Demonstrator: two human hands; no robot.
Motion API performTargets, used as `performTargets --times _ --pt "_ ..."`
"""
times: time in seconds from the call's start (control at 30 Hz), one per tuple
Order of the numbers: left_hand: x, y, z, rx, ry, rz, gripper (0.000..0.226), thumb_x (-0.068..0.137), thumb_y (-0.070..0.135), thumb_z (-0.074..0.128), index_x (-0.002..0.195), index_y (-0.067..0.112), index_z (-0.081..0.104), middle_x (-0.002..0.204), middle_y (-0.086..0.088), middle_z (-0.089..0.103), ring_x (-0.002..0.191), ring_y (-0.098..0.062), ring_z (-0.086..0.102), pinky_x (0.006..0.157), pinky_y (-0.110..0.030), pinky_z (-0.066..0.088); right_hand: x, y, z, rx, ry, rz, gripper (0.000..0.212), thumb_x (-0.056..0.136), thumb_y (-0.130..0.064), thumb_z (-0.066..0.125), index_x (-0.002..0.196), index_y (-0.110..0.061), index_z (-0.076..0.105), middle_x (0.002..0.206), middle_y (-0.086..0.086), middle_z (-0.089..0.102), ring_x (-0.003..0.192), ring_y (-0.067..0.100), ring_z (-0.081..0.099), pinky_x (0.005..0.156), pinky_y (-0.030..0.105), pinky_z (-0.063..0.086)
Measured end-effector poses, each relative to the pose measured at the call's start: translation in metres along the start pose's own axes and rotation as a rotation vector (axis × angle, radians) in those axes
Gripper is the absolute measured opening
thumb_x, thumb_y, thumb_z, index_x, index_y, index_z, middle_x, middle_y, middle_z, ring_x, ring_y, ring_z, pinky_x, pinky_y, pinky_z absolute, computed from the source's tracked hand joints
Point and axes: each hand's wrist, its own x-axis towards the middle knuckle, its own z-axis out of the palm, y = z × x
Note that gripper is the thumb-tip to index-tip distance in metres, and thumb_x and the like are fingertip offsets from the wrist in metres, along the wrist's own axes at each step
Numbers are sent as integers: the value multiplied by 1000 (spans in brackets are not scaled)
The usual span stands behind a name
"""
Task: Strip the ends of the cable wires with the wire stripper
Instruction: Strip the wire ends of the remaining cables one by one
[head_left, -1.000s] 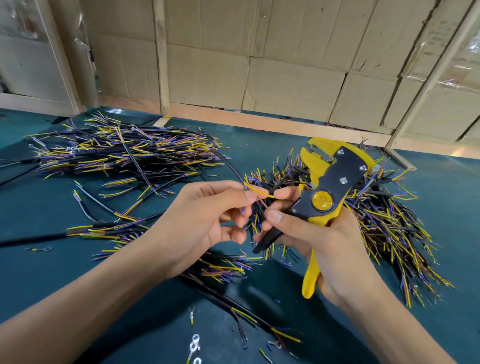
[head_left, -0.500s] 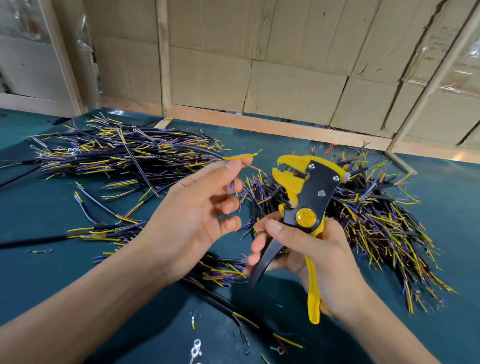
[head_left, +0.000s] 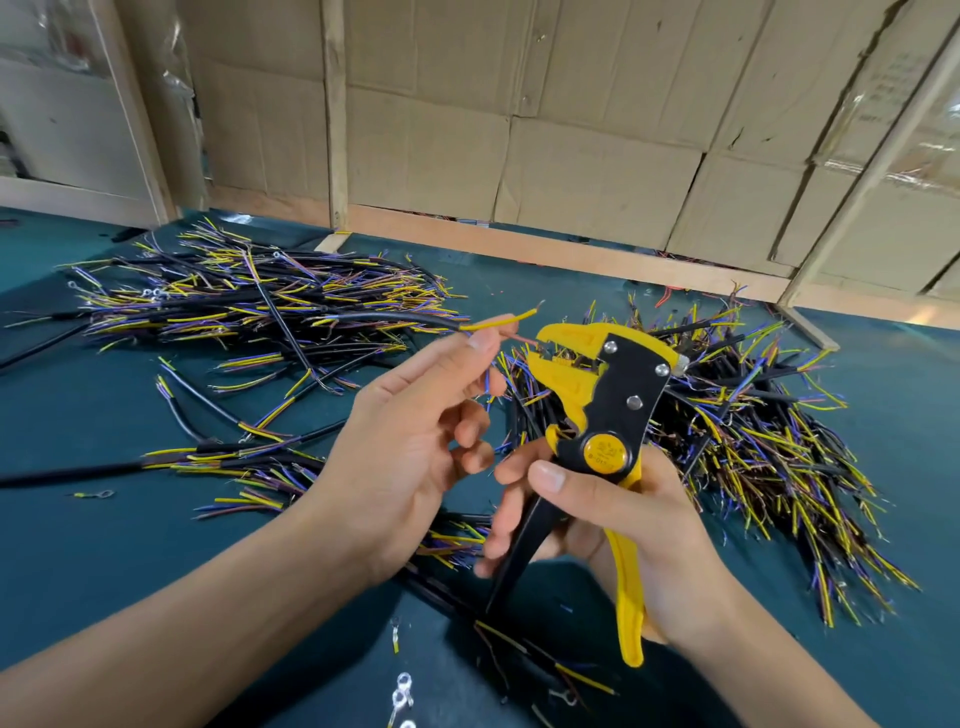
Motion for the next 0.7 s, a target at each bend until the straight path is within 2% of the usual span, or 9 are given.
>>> performTargets --times 0.13,0.23,0.3,0.37,0.43,0.53,0.6,0.7 --pt "-2 -1 2 -39 -33 -19 27 88 35 65 111 25 75 75 8 52 55 -12 32 49 -24 27 0 1 1 -9 -9 -8 37 80 -31 83 98 0 73 82 25 70 74 43 70 76 65 56" --pt "-4 -4 4 -65 -58 -53 28 86 38 67 109 23 75 74 5 47 48 -12 35 43 -21 35 1 2 2 -8 -8 -6 35 79 -31 84 94 -1 73 78 24 70 71 43 70 75 68 56" --pt "-5 -5 4 -61 -50 -57 33 83 38 68 109 19 74 74 3 44 46 -12 36 42 -20 36 1 2 2 -8 -6 -2 32 78 -31 84 90 -2 73 75 24 69 69 43 70 74 65 57" --pt "-5 -7 5 -49 -15 -51 38 81 38 69 110 13 73 75 1 42 48 -11 34 44 -19 32 0 2 3 -9 -12 -4 23 82 -25 80 85 -3 72 73 23 68 68 42 70 74 66 57" --pt "-5 -8 4 -31 20 -37 39 81 36 69 110 9 72 76 1 44 51 -11 31 46 -21 28 0 2 3 -4 -7 2 15 84 -19 73 82 -4 72 71 22 67 66 42 69 76 72 54" --pt "-5 -8 2 9 39 -35 45 81 38 69 111 4 68 77 -1 43 52 -12 31 50 -24 28 -1 1 4 16 4 10 14 83 -17 71 79 -3 70 69 22 65 64 41 68 76 74 53" --pt "-5 -8 2 0 44 -27 46 81 36 69 110 0 66 75 3 49 52 -12 31 50 -23 29 -1 1 6 32 4 8 14 82 -15 71 78 -2 69 69 23 64 63 41 67 76 75 53" --pt "-6 -7 2 -22 24 -19 38 81 35 68 108 8 73 76 7 51 53 -10 31 51 -23 28 -1 1 8 56 19 19 15 81 -15 72 78 0 68 69 24 62 64 41 66 78 76 52"
